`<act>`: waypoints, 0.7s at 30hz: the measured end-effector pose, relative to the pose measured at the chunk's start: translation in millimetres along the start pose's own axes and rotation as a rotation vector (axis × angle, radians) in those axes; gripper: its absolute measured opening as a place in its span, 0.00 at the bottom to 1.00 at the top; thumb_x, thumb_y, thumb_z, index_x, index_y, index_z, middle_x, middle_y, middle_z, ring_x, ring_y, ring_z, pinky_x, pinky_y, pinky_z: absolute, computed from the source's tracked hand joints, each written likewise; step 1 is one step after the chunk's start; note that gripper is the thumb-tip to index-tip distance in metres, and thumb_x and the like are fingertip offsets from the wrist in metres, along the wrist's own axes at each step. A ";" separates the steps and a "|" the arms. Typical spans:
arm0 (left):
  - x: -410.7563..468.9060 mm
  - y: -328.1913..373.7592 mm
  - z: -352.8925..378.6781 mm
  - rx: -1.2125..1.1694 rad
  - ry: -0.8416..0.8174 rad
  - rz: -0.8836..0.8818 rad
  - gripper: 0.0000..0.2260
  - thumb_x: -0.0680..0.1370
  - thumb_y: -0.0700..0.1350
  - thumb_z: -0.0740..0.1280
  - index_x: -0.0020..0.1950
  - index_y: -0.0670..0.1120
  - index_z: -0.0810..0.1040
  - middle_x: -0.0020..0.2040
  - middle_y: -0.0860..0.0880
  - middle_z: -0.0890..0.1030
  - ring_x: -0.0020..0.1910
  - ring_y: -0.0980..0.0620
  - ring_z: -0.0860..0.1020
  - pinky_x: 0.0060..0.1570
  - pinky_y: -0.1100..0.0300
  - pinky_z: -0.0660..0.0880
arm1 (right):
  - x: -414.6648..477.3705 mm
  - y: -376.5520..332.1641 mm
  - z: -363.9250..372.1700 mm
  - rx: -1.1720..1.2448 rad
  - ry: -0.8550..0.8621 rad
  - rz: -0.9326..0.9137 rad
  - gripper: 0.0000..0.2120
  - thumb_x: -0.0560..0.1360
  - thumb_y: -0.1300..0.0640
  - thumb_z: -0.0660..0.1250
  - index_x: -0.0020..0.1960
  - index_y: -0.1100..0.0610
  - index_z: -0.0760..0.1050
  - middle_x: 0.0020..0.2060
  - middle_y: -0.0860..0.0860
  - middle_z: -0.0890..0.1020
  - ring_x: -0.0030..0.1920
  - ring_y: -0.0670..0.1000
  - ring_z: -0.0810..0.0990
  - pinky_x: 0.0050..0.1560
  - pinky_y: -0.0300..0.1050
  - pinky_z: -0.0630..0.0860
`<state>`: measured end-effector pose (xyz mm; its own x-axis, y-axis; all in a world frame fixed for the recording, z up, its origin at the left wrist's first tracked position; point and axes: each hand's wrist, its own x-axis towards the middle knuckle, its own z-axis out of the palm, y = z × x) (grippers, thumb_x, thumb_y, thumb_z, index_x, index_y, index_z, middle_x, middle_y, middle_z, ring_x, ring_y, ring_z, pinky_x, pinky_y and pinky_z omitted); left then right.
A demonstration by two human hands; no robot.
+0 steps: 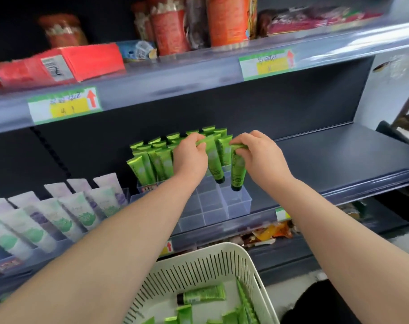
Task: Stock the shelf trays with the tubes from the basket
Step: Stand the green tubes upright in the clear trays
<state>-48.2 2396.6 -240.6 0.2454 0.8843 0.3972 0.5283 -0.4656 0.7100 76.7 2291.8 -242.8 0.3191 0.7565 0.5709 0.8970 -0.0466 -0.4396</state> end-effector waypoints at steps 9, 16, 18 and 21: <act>41.8 -11.5 58.7 0.094 -0.225 0.010 0.11 0.80 0.40 0.62 0.52 0.53 0.82 0.51 0.47 0.80 0.47 0.45 0.77 0.42 0.61 0.68 | 26.7 26.5 7.2 0.015 -0.048 -0.040 0.11 0.78 0.59 0.61 0.59 0.52 0.77 0.47 0.51 0.76 0.52 0.53 0.74 0.46 0.49 0.74; 45.0 -25.1 62.0 0.171 -0.293 0.046 0.10 0.79 0.40 0.64 0.48 0.54 0.81 0.48 0.48 0.82 0.45 0.46 0.78 0.45 0.58 0.75 | 32.4 30.2 15.3 0.008 -0.057 -0.033 0.11 0.78 0.59 0.61 0.59 0.51 0.77 0.48 0.50 0.77 0.52 0.53 0.74 0.46 0.50 0.75; 44.7 -27.1 55.8 0.193 -0.285 0.080 0.11 0.79 0.39 0.65 0.50 0.54 0.82 0.50 0.49 0.83 0.49 0.46 0.79 0.50 0.54 0.77 | 33.7 28.4 18.4 -0.001 -0.060 -0.034 0.11 0.78 0.59 0.61 0.59 0.51 0.77 0.48 0.50 0.76 0.52 0.53 0.74 0.45 0.50 0.75; 41.8 -29.3 43.4 0.214 -0.266 0.125 0.13 0.78 0.37 0.65 0.57 0.53 0.81 0.53 0.52 0.83 0.52 0.50 0.79 0.54 0.52 0.77 | 36.1 23.4 22.3 -0.028 -0.065 -0.031 0.12 0.79 0.58 0.61 0.60 0.50 0.76 0.48 0.50 0.76 0.51 0.53 0.75 0.45 0.51 0.75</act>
<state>-18.1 2448.7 -270.0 0.5072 0.8123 0.2880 0.6322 -0.5778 0.5162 102.5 2332.6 -247.9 0.2711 0.7988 0.5370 0.9146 -0.0399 -0.4024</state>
